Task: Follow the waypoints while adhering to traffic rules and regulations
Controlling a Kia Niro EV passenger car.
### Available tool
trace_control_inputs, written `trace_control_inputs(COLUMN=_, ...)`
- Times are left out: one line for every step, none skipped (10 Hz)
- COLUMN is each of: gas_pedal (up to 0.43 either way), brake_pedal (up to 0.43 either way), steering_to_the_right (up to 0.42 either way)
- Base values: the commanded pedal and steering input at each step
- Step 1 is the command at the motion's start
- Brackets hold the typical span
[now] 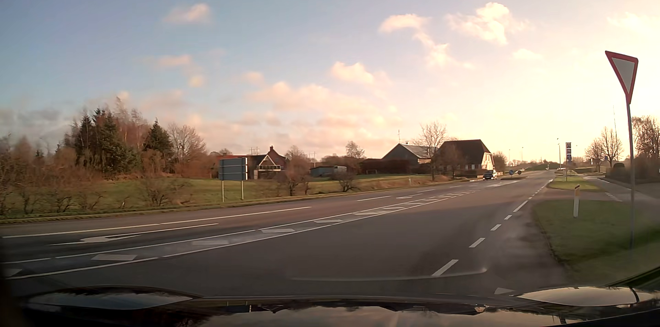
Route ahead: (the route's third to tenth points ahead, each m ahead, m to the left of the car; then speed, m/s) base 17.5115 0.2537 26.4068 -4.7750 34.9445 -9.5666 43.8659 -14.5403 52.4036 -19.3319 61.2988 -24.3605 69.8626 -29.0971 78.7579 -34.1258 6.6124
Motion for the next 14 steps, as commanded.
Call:
trace_control_inputs(gas_pedal=0.26, brake_pedal=0.0, steering_to_the_right=0.182)
trace_control_inputs(gas_pedal=0.26, brake_pedal=0.0, steering_to_the_right=0.175)
trace_control_inputs(gas_pedal=0.26, brake_pedal=0.0, steering_to_the_right=0.175)
trace_control_inputs(gas_pedal=0.26, brake_pedal=0.0, steering_to_the_right=0.175)
trace_control_inputs(gas_pedal=0.26, brake_pedal=0.0, steering_to_the_right=0.174)
trace_control_inputs(gas_pedal=0.268, brake_pedal=0.0, steering_to_the_right=0.171)
trace_control_inputs(gas_pedal=0.268, brake_pedal=0.0, steering_to_the_right=0.163)
trace_control_inputs(gas_pedal=0.268, brake_pedal=0.0, steering_to_the_right=0.158)
trace_control_inputs(gas_pedal=0.28, brake_pedal=0.0, steering_to_the_right=0.154)
trace_control_inputs(gas_pedal=0.28, brake_pedal=0.0, steering_to_the_right=0.147)
trace_control_inputs(gas_pedal=0.28, brake_pedal=0.0, steering_to_the_right=0.135)
trace_control_inputs(gas_pedal=0.28, brake_pedal=0.0, steering_to_the_right=0.129)
trace_control_inputs(gas_pedal=0.28, brake_pedal=0.0, steering_to_the_right=0.12)
trace_control_inputs(gas_pedal=0.28, brake_pedal=0.0, steering_to_the_right=0.105)
